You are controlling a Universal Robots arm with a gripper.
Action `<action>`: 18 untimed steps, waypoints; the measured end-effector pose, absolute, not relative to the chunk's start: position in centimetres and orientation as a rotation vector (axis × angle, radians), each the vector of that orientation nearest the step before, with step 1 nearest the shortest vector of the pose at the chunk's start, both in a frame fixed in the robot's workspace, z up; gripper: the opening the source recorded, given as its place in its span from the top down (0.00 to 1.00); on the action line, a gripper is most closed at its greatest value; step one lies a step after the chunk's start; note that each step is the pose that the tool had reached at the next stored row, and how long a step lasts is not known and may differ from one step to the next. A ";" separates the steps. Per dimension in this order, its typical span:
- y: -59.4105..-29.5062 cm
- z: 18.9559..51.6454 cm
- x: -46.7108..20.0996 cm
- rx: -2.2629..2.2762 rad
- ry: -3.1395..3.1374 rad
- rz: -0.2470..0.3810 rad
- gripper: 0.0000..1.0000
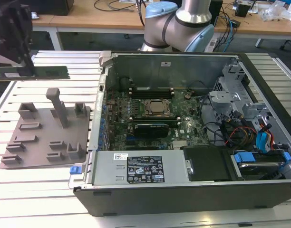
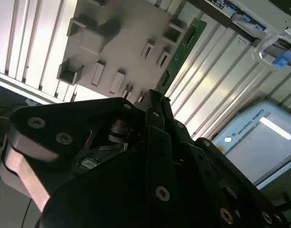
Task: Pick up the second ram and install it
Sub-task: 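Pick up the second ram and move it above second insertion slot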
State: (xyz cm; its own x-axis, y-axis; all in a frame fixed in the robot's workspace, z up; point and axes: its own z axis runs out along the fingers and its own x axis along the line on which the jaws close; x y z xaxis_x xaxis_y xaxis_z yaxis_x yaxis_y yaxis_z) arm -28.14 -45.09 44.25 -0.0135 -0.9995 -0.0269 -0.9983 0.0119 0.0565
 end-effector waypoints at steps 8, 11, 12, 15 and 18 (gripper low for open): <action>-44.8 43.8 -21.4 2.189 -2.217 -0.098 0.86; -44.6 43.2 -18.6 2.186 -2.214 -0.104 0.86; -44.5 43.1 -18.0 2.185 -2.214 -0.105 0.86; -44.1 42.3 -14.9 2.181 -2.210 -0.114 0.86; -44.0 42.0 -13.5 2.180 -2.208 -0.117 0.86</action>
State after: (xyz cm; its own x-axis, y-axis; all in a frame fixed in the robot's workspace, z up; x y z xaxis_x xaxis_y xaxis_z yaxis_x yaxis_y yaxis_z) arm -13.53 -43.98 42.01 -0.0141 -0.9995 -0.0265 -0.9968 0.0120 0.0792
